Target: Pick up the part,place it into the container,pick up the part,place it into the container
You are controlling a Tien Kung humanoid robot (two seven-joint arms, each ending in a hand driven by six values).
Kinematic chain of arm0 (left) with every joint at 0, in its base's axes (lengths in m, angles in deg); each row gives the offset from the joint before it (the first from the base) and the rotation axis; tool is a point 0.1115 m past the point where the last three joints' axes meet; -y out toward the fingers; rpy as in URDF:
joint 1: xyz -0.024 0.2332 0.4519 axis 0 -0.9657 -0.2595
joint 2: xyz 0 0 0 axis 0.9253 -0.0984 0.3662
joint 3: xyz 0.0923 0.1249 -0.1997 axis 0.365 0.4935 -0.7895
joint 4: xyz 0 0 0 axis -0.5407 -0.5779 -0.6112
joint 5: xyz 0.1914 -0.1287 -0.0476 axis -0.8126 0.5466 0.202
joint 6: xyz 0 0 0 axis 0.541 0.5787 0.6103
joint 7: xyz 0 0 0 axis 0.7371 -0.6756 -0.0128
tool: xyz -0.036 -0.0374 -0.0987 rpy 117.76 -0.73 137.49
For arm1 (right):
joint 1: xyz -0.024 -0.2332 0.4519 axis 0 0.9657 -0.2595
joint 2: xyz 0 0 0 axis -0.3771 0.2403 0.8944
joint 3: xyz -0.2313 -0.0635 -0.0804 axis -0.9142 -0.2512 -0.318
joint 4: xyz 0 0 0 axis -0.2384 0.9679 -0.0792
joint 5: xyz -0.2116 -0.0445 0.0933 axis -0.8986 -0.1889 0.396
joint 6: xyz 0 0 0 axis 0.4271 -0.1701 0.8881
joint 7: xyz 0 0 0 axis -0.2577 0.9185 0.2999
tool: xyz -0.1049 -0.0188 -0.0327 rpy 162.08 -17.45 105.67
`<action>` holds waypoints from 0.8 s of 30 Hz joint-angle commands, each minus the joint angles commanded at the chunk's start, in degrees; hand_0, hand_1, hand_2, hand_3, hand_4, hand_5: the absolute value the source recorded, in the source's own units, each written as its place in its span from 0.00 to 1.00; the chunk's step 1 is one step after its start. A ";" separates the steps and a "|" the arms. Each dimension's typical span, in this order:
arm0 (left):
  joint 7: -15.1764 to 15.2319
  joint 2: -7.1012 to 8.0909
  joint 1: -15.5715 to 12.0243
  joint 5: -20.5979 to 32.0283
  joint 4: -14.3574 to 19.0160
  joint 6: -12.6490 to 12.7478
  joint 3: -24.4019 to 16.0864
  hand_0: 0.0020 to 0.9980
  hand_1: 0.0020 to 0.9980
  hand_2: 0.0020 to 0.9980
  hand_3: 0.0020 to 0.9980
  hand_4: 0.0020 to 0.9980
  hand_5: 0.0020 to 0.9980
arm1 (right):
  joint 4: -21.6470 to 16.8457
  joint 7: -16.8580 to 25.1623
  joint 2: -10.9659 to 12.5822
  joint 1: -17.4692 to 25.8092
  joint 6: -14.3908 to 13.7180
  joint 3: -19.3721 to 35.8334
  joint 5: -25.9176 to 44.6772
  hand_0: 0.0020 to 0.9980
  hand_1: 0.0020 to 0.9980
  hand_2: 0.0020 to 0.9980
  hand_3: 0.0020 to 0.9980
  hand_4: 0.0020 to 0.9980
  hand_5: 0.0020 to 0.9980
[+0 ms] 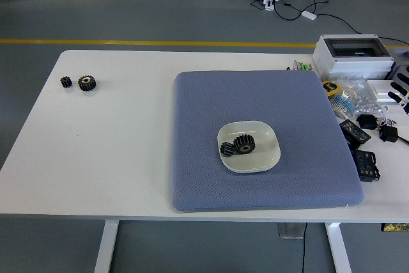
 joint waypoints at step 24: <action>0.50 0.00 -1.23 -3.27 0.00 0.80 -2.26 0.70 0.71 0.72 0.58 0.69 0.63 | -1.25 1.25 -0.31 3.46 -0.58 0.19 -2.53 0.85 0.82 0.85 0.86 1.00 0.97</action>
